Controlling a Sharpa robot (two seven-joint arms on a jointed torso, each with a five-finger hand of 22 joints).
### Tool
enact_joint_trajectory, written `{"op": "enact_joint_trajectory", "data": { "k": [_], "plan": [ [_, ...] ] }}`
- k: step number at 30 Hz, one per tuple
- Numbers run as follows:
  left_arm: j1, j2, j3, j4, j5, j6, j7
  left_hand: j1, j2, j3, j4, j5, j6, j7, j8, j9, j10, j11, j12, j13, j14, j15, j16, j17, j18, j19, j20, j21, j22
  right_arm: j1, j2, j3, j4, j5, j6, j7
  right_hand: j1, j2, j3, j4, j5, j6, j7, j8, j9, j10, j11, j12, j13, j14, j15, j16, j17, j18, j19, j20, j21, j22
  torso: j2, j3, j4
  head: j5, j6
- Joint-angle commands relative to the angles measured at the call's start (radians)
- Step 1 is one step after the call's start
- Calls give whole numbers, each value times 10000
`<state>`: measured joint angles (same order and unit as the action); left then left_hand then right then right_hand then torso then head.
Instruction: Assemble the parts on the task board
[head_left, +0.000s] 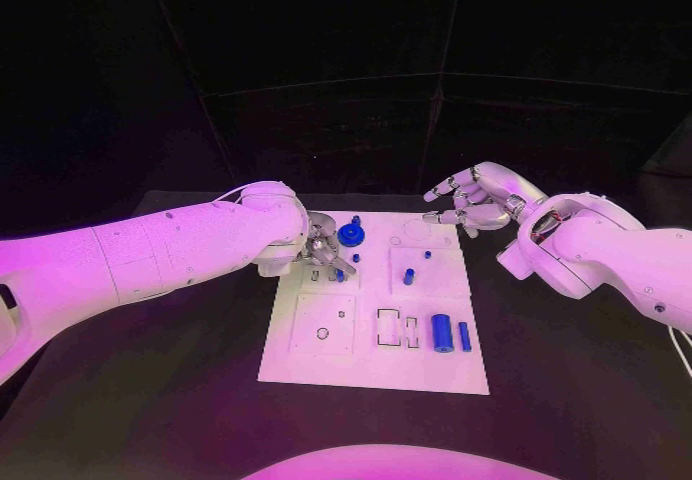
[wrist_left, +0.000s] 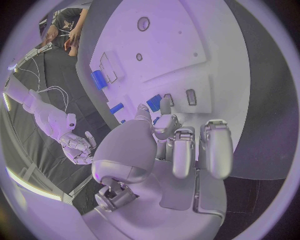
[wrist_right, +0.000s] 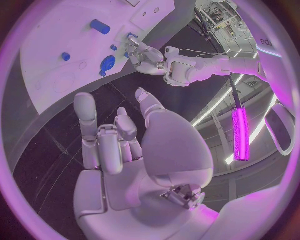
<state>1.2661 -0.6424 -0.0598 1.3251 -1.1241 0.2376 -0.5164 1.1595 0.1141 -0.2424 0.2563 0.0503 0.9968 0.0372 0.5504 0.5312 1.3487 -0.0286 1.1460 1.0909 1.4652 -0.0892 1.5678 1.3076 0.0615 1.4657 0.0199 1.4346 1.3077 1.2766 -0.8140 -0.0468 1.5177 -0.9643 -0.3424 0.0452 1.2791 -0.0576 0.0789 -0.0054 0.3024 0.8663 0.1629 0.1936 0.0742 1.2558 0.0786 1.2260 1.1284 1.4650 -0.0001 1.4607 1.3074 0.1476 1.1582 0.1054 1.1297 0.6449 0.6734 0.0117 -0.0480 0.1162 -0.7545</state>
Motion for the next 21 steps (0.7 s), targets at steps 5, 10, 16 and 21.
{"op": "enact_joint_trajectory", "data": {
  "k": [5, 10, 16, 21],
  "plan": [
    [24, 30, 4, 18, 104, 99, -53, 170, 60, 56, -114, -19, -78, -11, 59, 62, -40, -55, 46, 14, 1056, -51, 30, 2632, -149, 265, -59, 20, 268, 21, 44, 7, -35, 33, 95, -27, 125, 31, -69, -11, 47, 24, -25, 47, -12, 23, -68, -37, -18, 482, -59, -69, 56, 131, -42, -55, -59, -23, -1, 2, 11, -3, -24],
    [27, 25, 4, 0, 109, 89, -54, 308, 144, 146, -200, -18, -115, -9, 79, 111, -45, -53, 42, 16, 1056, -52, 30, 2632, -147, 259, -59, 14, 264, 21, 66, 7, -61, 33, 107, -34, 125, 31, -69, -11, 47, 24, -25, 47, -12, 23, -68, -37, -18, 482, -59, -69, 56, 131, -42, -55, -59, -23, -2, 0, 9, -1, -46],
    [29, 32, 4, 4, 112, 63, -55, 1534, 658, 1021, -1023, -3, -317, -83, 69, 223, -85, -127, -6, 0, 1056, -103, 30, 2632, -136, 238, -87, -10, 240, 21, 87, 7, -90, 33, 131, -42, 139, 37, -67, -15, 60, 22, -26, 57, -13, 18, -69, -43, -27, 480, -61, -75, 47, 132, -45, -57, -69, -36, 3, 1, 0, 7, -66],
    [30, 43, 4, 24, 261, -7, -45, 2392, 793, 1876, -1724, 33, -551, -91, -87, 212, -193, -148, -138, -68, 1056, -139, 30, 2632, -126, 216, -136, -44, 202, 21, 102, 6, -114, 33, 157, -49, 139, 37, -67, -15, 60, 22, -26, 57, -13, 18, -69, -43, -27, 480, -61, -75, 47, 132, -45, -57, -69, -36, -3, 0, 6, 0, -75]
  ]
}}
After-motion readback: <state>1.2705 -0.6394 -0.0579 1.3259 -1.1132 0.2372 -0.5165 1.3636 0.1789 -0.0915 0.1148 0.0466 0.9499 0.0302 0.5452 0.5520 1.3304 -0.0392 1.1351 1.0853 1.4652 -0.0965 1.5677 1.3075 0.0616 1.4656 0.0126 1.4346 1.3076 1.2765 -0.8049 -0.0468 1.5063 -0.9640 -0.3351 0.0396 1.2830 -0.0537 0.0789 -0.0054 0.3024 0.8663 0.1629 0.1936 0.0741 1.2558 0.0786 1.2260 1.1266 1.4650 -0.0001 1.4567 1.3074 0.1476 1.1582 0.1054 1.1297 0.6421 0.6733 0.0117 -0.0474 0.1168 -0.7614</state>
